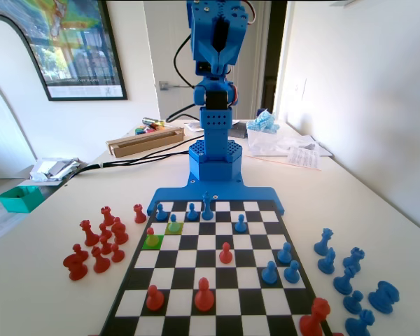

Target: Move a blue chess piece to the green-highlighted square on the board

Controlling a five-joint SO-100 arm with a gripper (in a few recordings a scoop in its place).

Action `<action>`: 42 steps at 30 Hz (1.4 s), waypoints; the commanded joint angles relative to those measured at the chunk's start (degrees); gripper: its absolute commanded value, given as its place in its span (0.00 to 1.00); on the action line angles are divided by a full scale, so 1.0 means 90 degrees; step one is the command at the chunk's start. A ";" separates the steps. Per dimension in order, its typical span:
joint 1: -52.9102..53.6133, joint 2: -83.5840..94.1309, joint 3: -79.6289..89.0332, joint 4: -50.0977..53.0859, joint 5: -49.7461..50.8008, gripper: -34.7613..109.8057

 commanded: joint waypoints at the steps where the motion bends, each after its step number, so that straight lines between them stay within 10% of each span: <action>1: 0.0088 0.0117 -0.0059 -0.0088 -0.0020 0.26; 42: 0.0020 0.0117 -0.0059 -0.0088 -0.0039 0.27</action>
